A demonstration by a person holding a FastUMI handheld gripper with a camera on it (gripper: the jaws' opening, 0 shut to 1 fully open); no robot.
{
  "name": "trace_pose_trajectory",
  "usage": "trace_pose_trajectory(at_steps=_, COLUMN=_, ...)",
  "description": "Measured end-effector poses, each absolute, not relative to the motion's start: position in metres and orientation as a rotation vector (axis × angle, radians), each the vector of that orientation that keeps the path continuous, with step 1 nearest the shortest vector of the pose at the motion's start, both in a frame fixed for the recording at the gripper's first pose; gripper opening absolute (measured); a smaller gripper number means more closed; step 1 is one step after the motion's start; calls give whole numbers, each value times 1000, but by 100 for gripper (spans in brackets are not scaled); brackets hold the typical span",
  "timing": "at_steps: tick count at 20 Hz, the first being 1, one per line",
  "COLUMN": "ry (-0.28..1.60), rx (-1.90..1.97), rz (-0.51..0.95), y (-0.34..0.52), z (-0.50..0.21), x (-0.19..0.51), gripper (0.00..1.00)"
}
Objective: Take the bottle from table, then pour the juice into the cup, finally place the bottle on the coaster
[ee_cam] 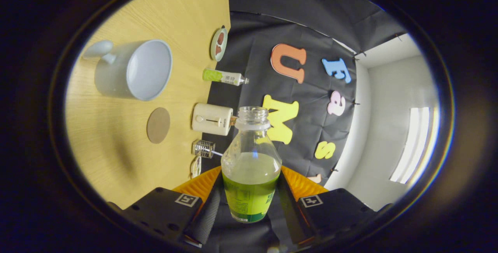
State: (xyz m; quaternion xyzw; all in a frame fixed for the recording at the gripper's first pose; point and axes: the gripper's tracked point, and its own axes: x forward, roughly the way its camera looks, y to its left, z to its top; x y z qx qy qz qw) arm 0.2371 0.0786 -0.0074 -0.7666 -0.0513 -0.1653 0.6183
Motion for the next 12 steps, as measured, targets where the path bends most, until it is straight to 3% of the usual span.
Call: trace_pose_trajectory(at_steps=12, ry=-106, rx=-1856, rz=-418, y=80, z=5, x=235, gripper=80)
